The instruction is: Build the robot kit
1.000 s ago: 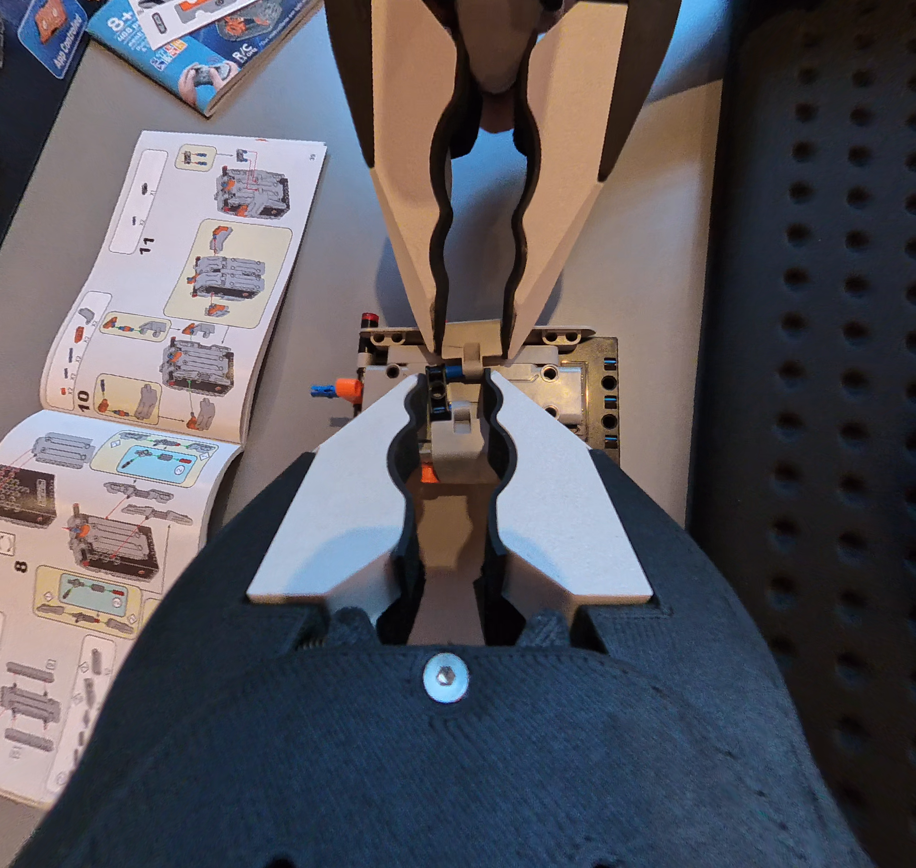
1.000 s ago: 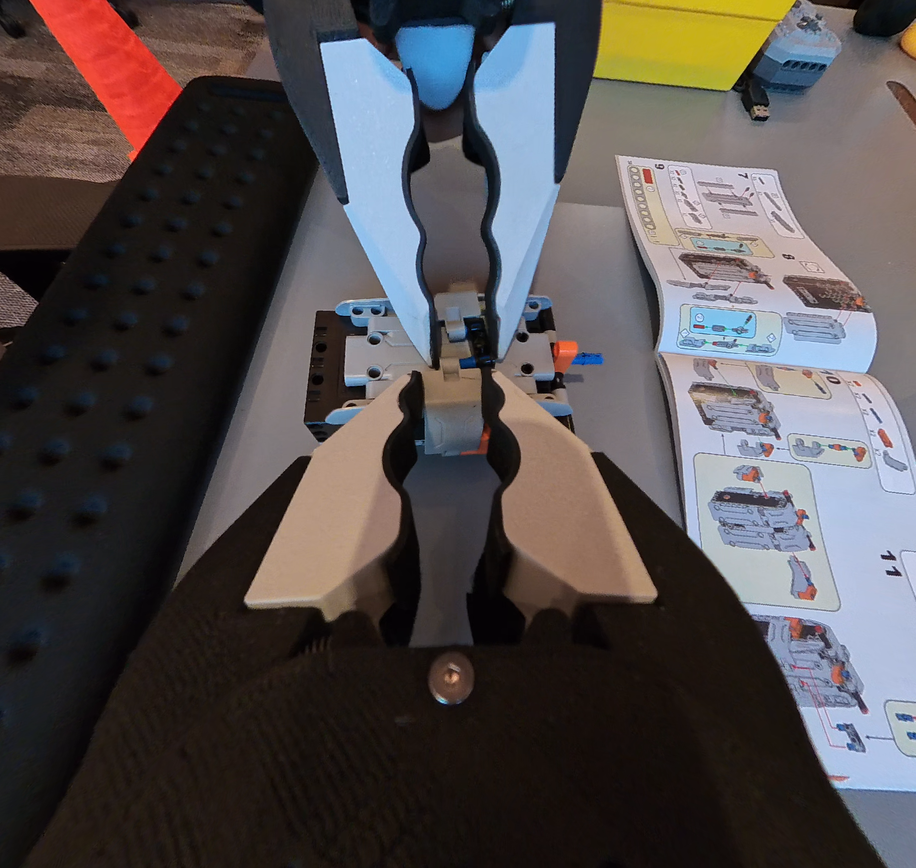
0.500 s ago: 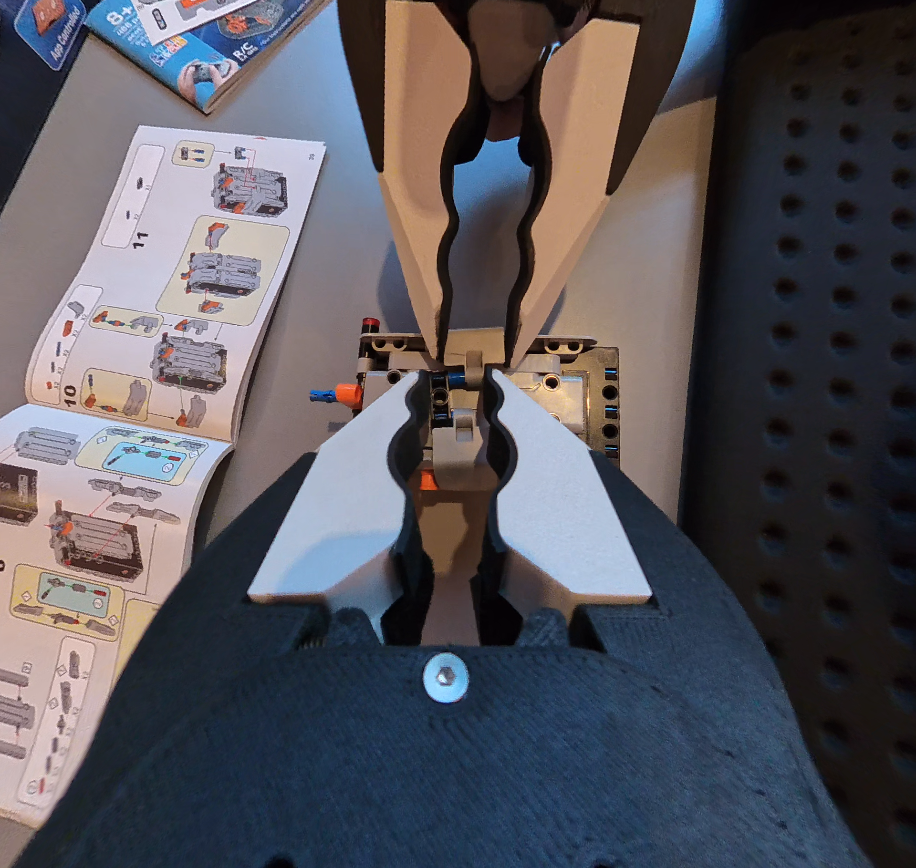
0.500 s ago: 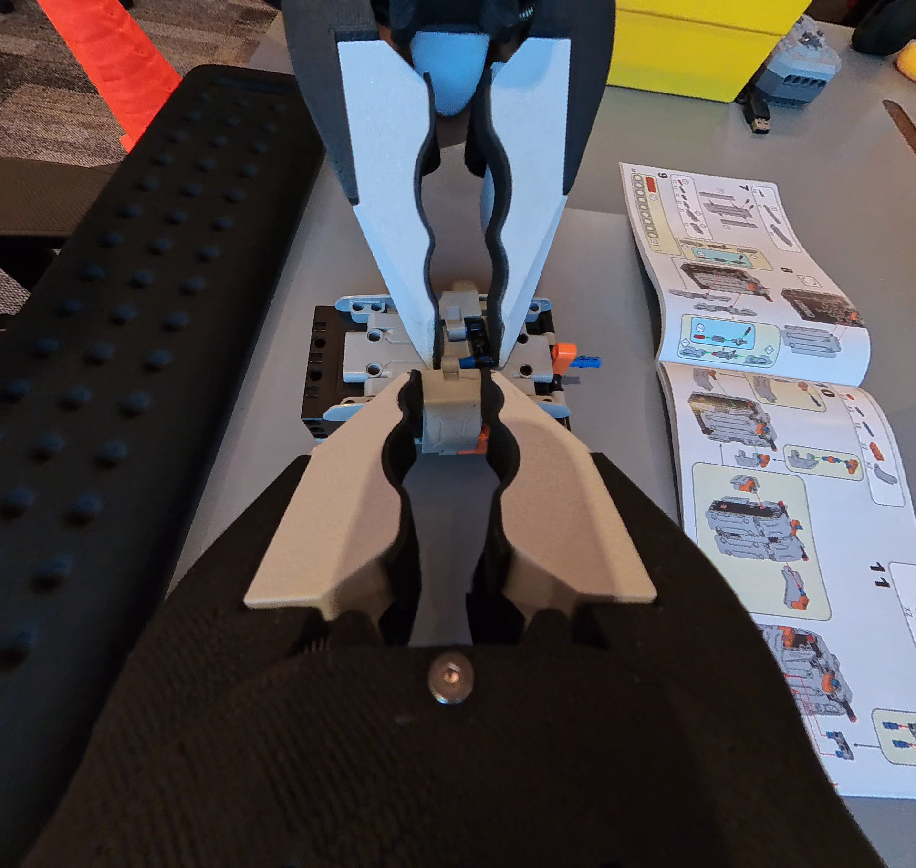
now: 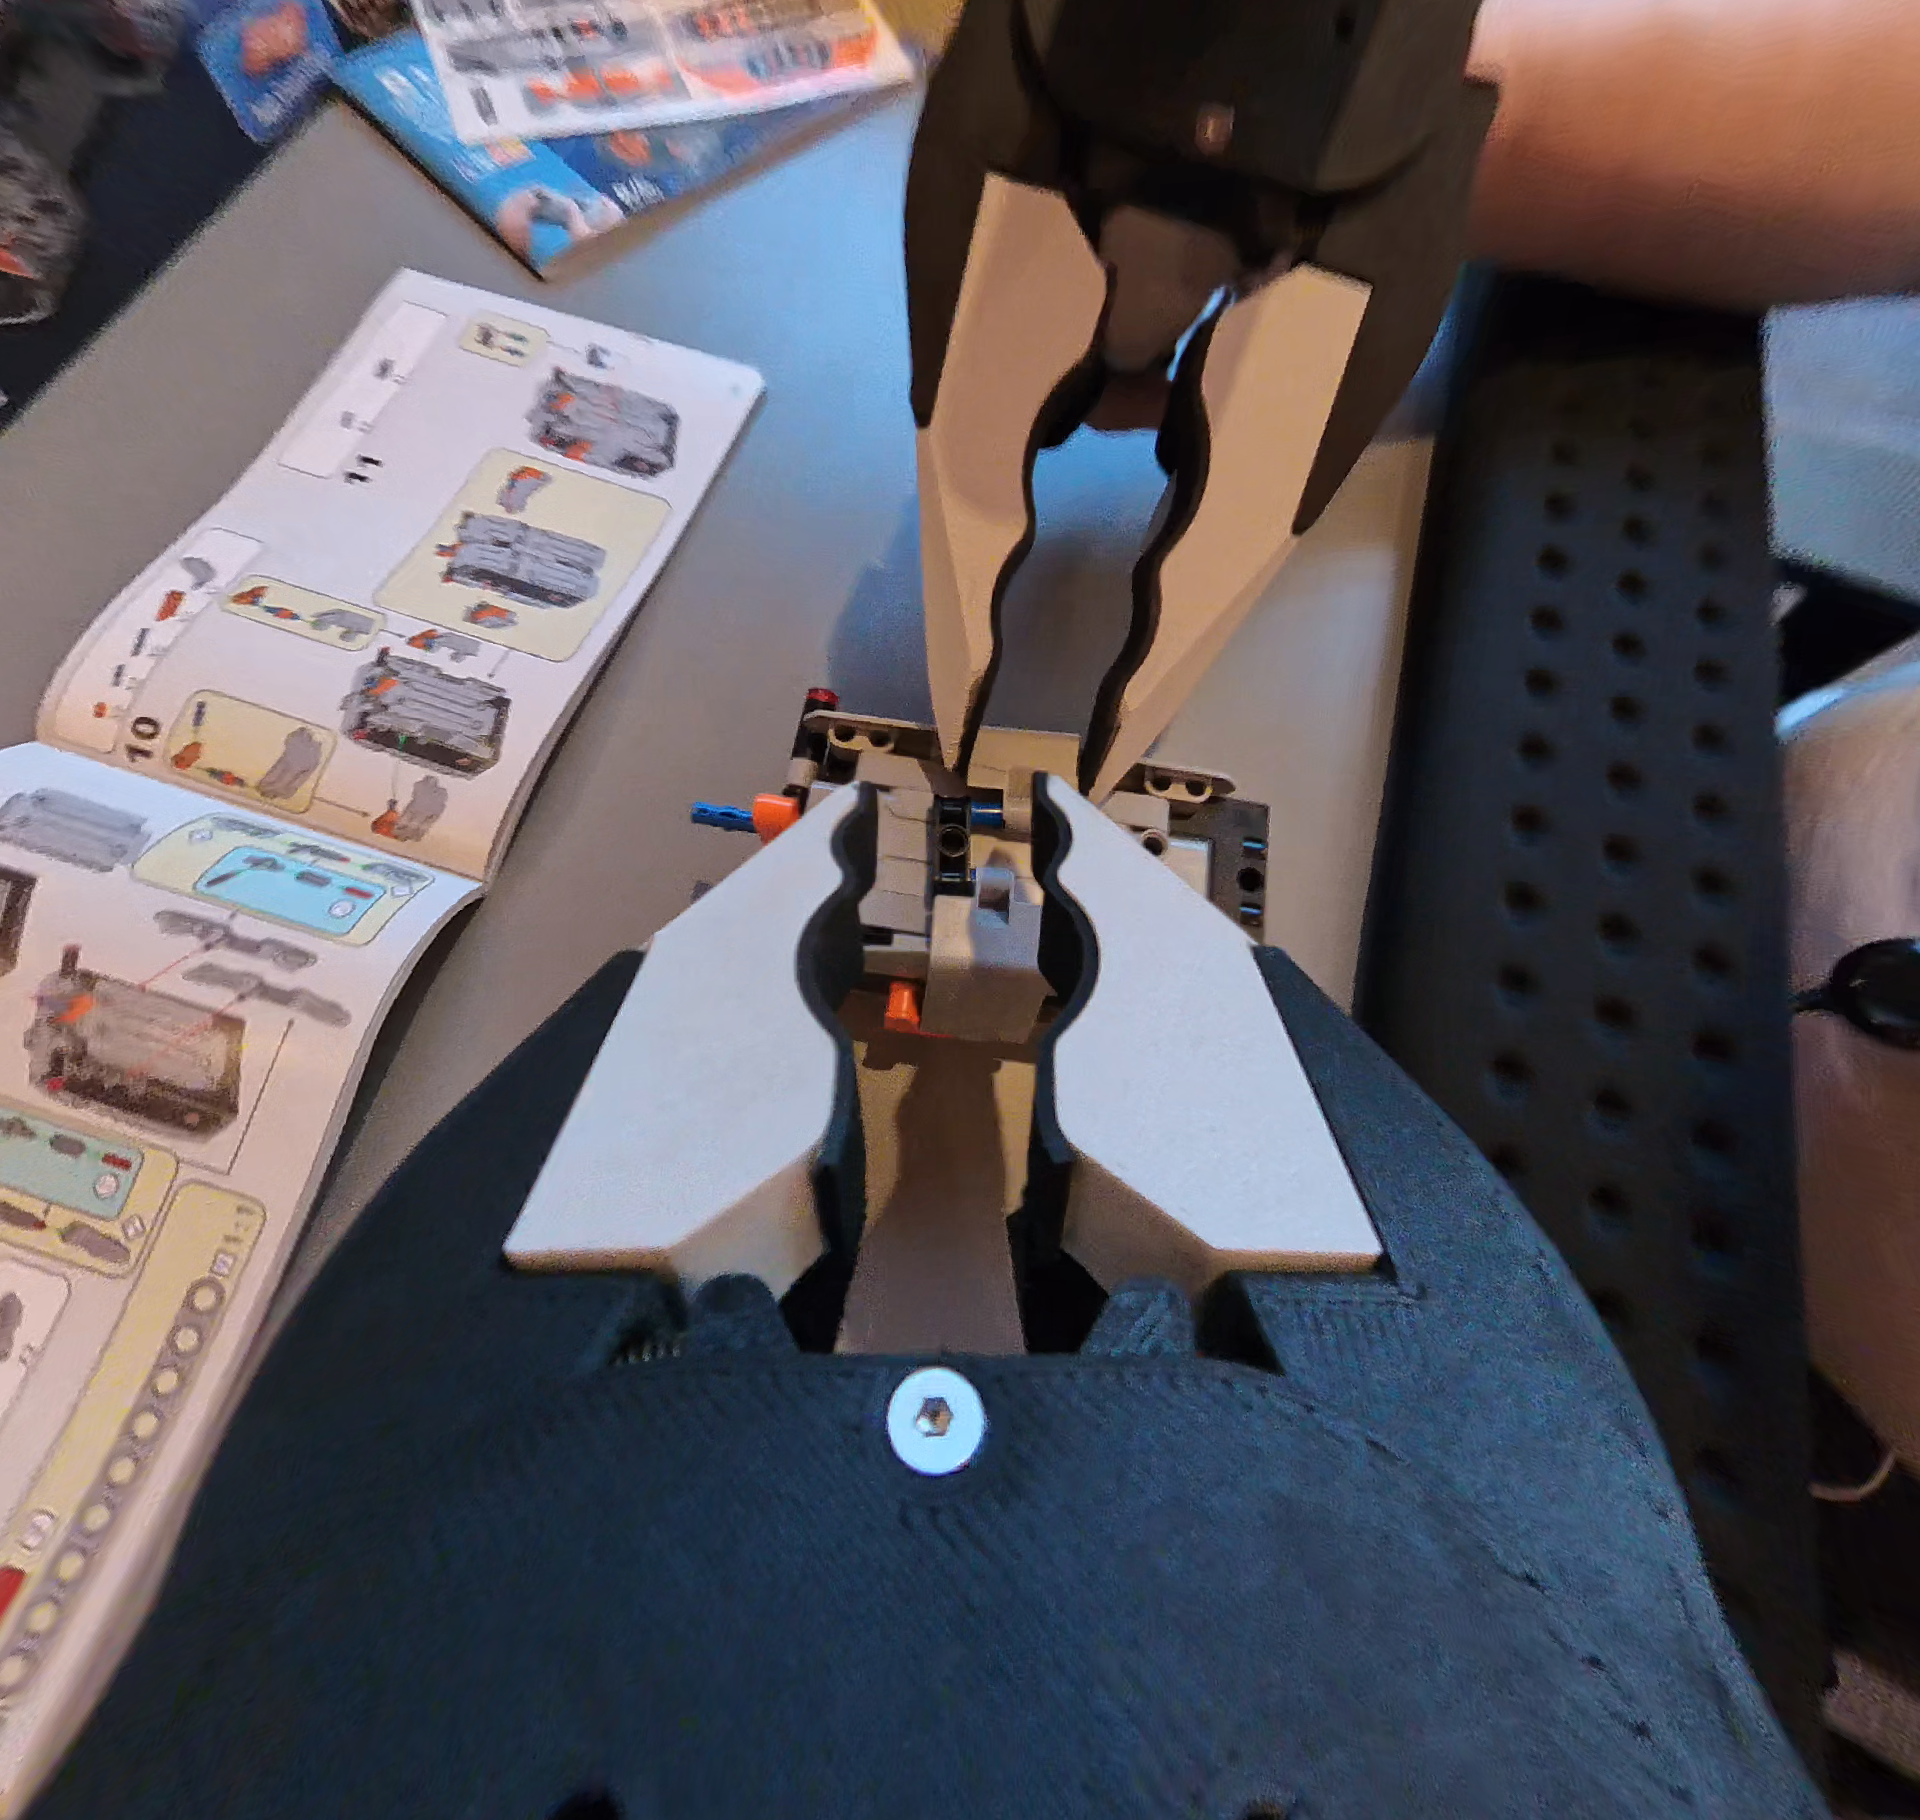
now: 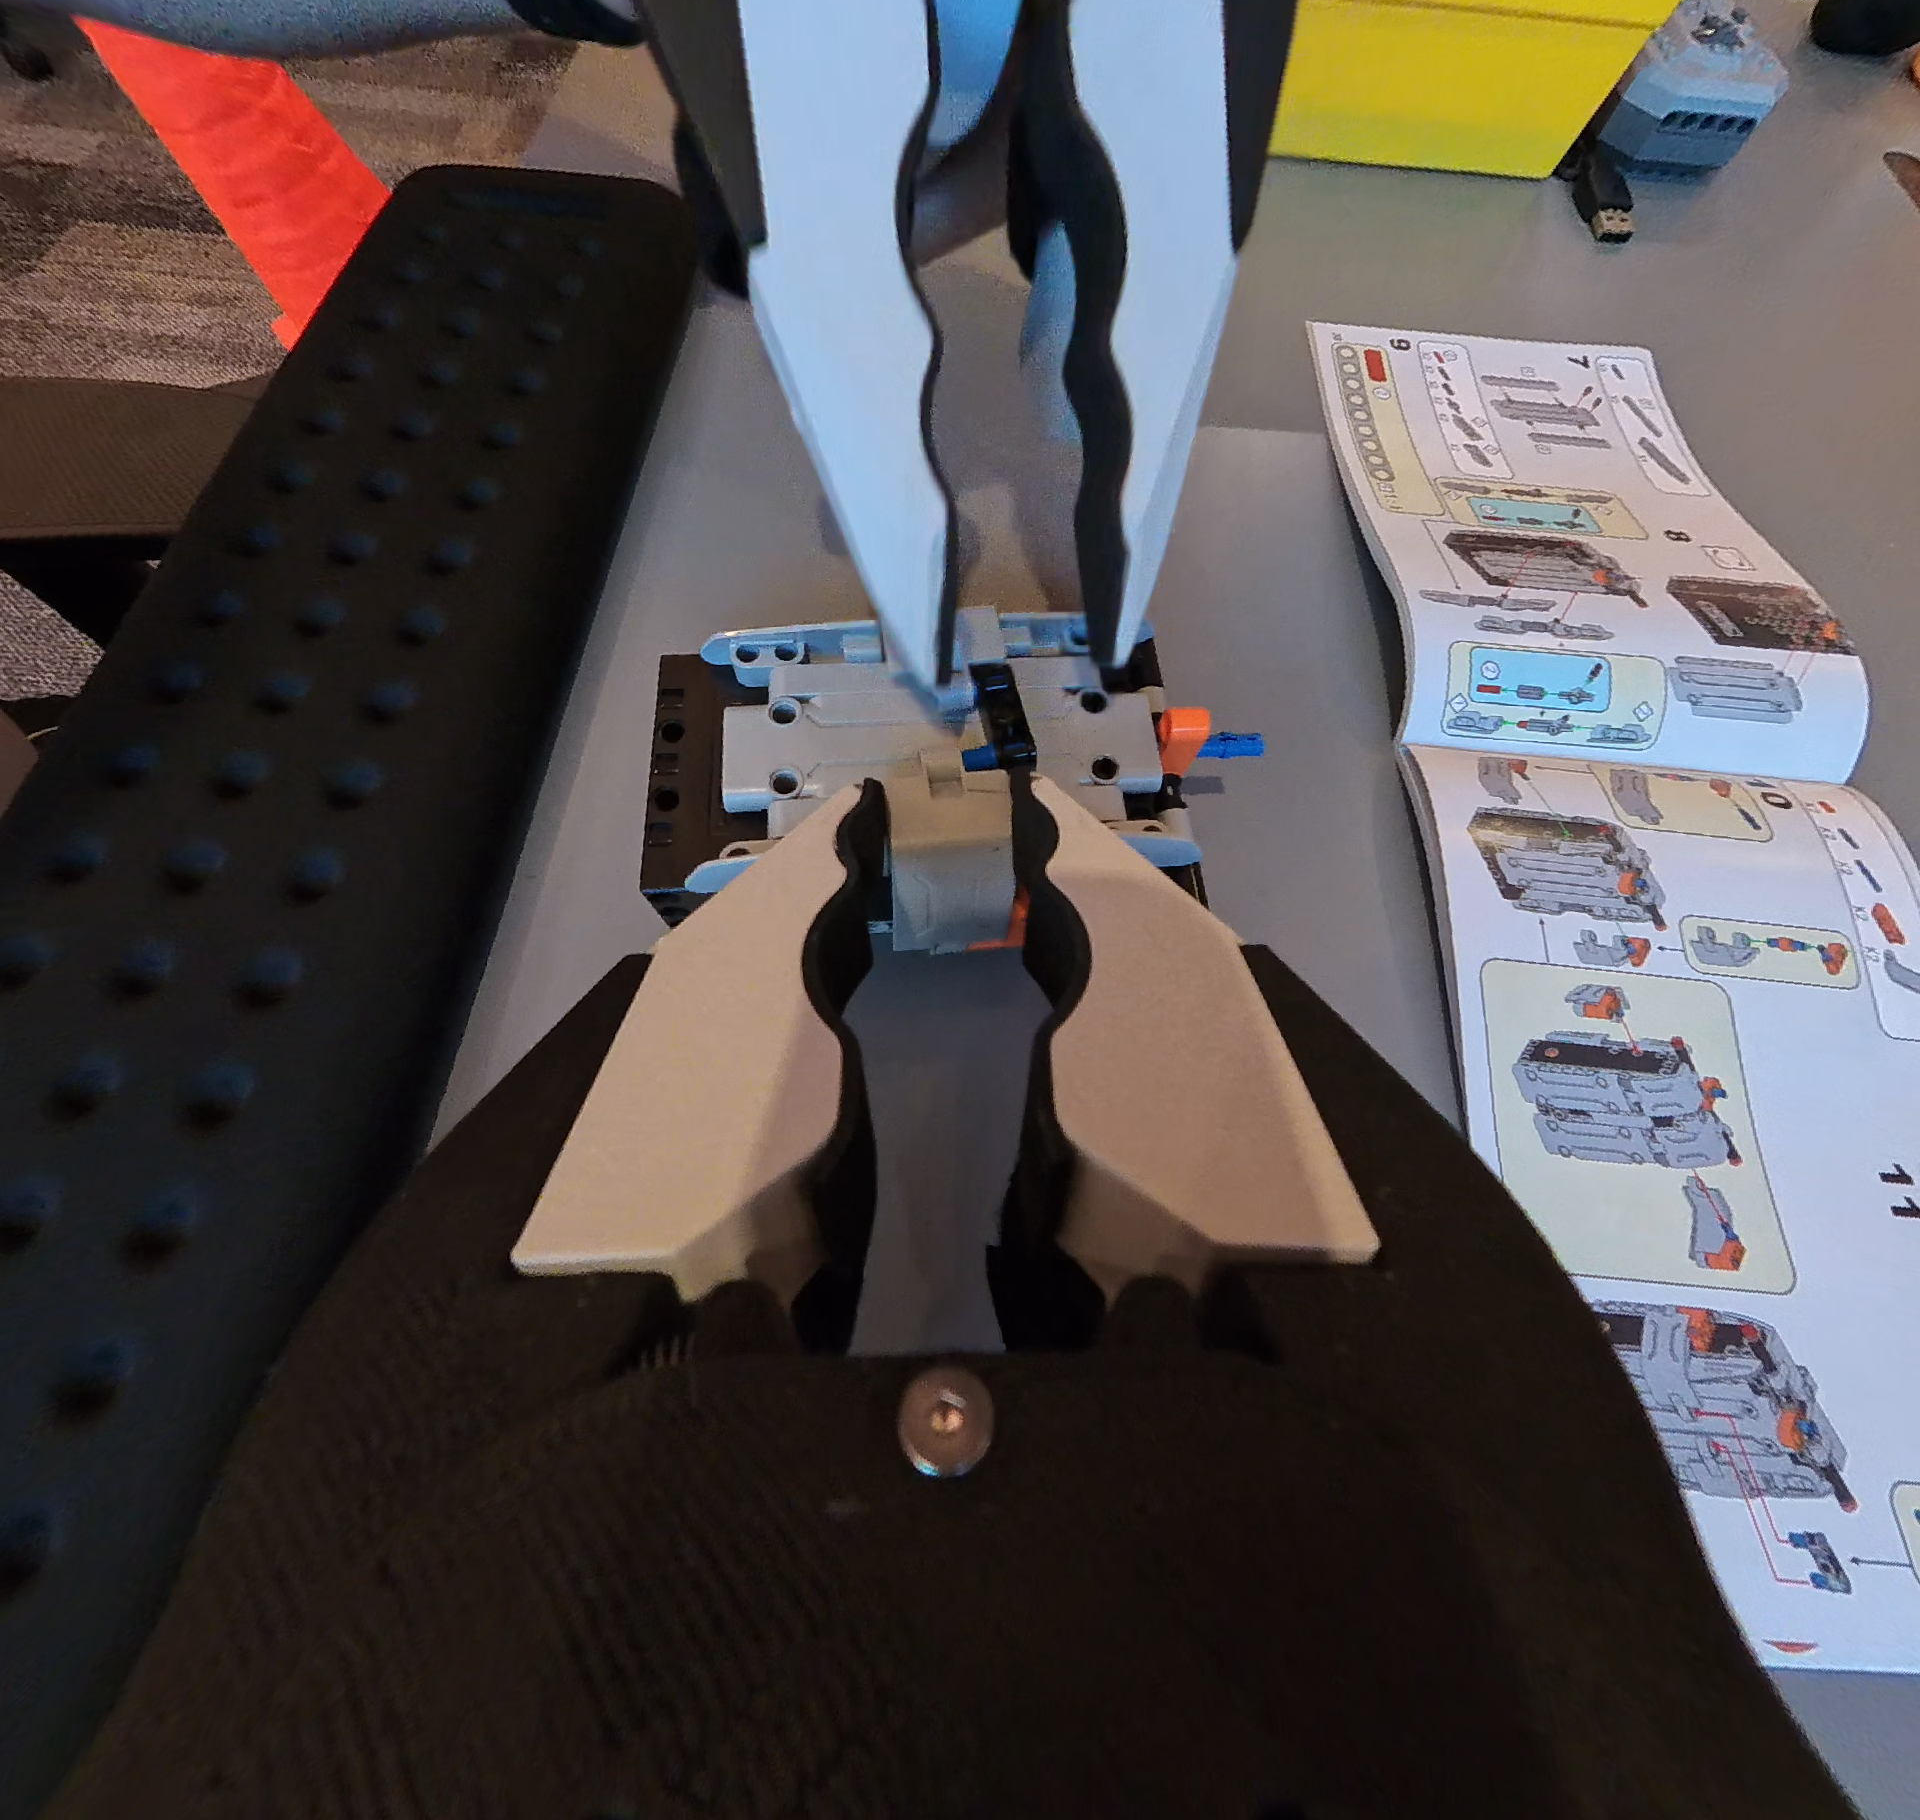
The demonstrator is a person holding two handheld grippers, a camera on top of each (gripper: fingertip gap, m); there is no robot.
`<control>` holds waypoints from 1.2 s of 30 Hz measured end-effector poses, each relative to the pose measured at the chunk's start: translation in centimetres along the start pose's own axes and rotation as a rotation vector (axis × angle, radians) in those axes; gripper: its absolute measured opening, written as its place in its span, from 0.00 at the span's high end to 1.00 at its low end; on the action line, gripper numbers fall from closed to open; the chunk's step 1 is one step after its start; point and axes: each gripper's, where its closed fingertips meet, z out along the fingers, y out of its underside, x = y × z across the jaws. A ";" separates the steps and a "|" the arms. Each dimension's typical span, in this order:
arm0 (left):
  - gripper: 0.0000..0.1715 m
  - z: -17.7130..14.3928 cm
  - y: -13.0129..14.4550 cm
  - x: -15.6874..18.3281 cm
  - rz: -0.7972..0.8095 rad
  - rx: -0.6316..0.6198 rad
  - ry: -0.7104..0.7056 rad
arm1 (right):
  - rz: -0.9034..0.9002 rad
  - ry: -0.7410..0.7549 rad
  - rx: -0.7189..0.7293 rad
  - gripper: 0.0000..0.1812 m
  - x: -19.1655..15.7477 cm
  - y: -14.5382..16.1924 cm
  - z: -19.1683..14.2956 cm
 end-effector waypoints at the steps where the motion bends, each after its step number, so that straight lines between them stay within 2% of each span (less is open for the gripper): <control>1: 0.84 -0.7 -0.1 -0.2 -0.031 0.043 -0.012 | 0.004 -0.006 -0.006 0.86 0.0 0.0 0.0; 4: 0.81 -2.1 0.6 -0.7 -0.126 0.117 -0.068 | -0.009 -0.031 -0.036 0.79 -0.4 -0.2 -0.2; 6: 0.80 -2.9 0.5 -0.2 -0.145 0.215 -0.081 | -0.042 -0.047 -0.055 0.77 -0.5 -0.7 -0.4; 8: 0.75 -3.7 0.6 0.3 -0.151 0.296 -0.083 | -0.090 -0.056 -0.106 0.75 -0.4 -1.0 -0.5; 10: 0.68 -4.0 1.2 0.6 -0.131 0.321 -0.095 | -0.135 -0.066 -0.172 0.75 -0.1 -1.5 -0.5; 12: 0.64 -3.7 1.8 1.1 -0.107 0.318 -0.091 | -0.169 -0.088 -0.253 0.77 0.2 -2.1 -0.3; 16: 0.65 -2.8 2.1 1.2 -0.070 0.291 -0.107 | -0.230 -0.135 -0.469 0.81 0.5 -1.8 0.2; 18: 0.68 -2.7 1.9 1.0 -0.034 0.294 -0.128 | -0.237 -0.173 -0.543 0.87 0.3 -1.6 0.4; 23: 0.71 -1.6 2.8 0.9 -0.011 0.229 -0.131 | -0.195 -0.221 -0.680 0.85 0.0 -0.5 1.0; 31: 0.78 -1.4 2.8 0.8 0.010 0.229 -0.147 | -0.226 -0.191 -0.772 0.88 0.1 0.3 1.0; 36: 0.77 -1.1 2.4 0.8 0.031 0.227 -0.134 | -0.220 -0.169 -0.776 0.88 0.1 0.4 0.9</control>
